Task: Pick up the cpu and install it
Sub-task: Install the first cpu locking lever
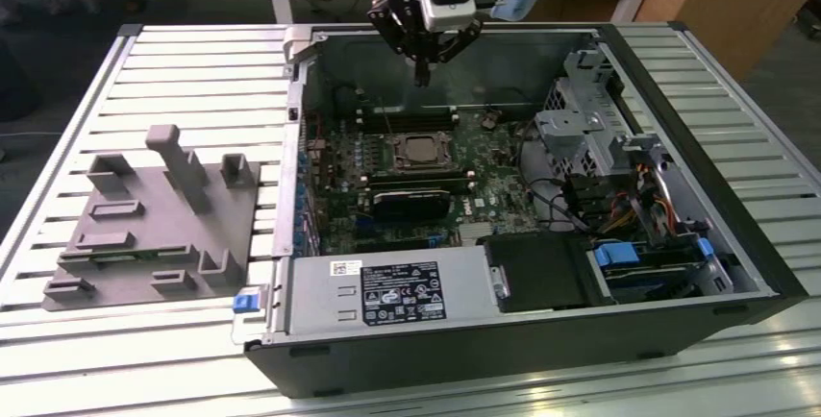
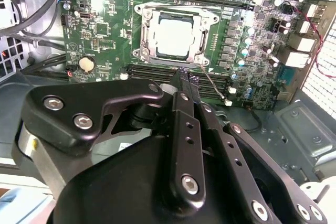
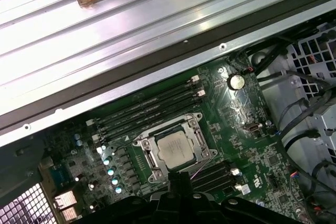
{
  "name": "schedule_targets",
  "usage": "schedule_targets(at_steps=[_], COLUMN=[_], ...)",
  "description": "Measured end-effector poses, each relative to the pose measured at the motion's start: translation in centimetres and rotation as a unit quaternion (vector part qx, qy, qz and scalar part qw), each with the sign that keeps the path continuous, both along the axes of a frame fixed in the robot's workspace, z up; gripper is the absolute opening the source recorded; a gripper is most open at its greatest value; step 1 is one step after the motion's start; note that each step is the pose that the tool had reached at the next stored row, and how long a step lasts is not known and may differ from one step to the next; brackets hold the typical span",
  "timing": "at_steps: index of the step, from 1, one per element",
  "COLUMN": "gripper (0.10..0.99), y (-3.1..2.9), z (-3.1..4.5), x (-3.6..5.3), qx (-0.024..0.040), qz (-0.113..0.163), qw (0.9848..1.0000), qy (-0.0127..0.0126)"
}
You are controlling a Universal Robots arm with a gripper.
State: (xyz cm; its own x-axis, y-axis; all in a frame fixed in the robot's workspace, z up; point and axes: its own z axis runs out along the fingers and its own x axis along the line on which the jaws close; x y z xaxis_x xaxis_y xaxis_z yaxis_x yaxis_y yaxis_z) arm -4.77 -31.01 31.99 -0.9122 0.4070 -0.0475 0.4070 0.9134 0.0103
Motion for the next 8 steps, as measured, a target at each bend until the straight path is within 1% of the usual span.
schedule_targets(at_steps=[8], gripper=[0.106], y=[0.0], z=[-0.02], x=[-0.21], qx=[0.0], qz=[0.001], qw=[1.0], qy=[0.0])
